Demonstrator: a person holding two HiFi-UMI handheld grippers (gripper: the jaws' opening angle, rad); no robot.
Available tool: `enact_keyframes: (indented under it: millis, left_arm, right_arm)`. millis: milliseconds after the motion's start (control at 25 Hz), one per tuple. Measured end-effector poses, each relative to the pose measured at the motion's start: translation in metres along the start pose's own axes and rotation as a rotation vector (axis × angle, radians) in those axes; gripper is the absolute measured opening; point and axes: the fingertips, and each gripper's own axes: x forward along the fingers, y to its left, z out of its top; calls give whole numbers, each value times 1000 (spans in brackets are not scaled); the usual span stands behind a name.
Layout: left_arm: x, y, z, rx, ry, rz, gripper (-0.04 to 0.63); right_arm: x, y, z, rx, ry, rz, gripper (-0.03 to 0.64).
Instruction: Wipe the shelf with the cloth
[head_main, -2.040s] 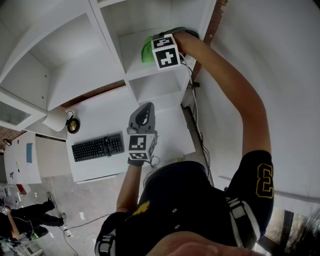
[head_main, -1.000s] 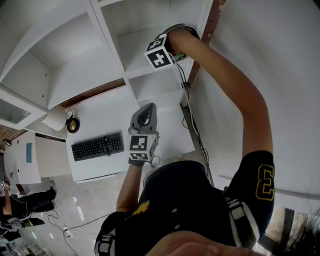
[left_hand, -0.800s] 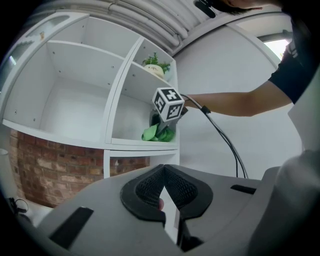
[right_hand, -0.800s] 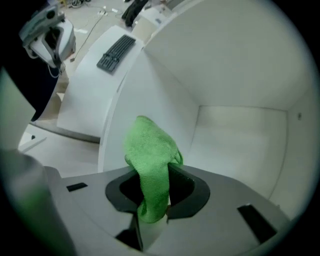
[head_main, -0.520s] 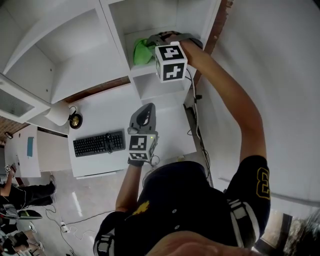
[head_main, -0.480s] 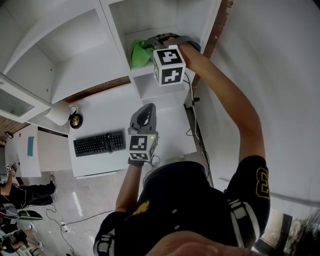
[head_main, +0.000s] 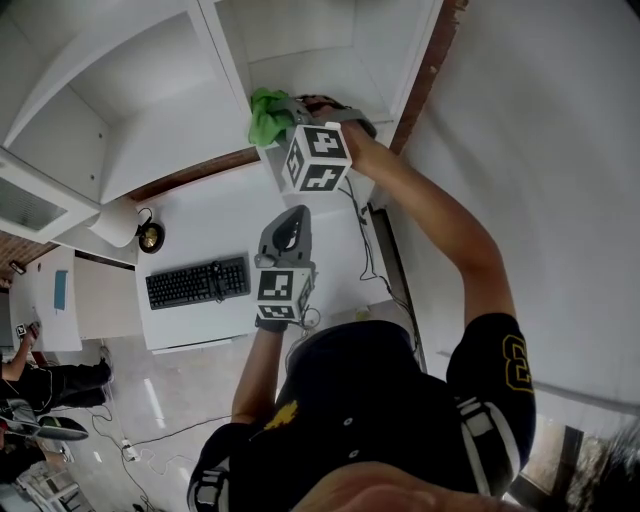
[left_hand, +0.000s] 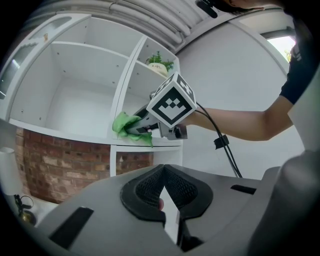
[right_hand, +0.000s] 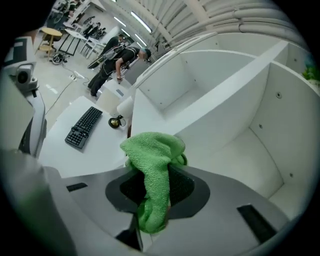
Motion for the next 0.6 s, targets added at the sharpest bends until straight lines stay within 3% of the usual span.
enact_keyframes:
  millis: [600]
  left_arm:
    - [15, -22, -7, 3, 24, -55, 18]
  right_arm:
    - [-25, -15, -46, 197, 0, -80, 88]
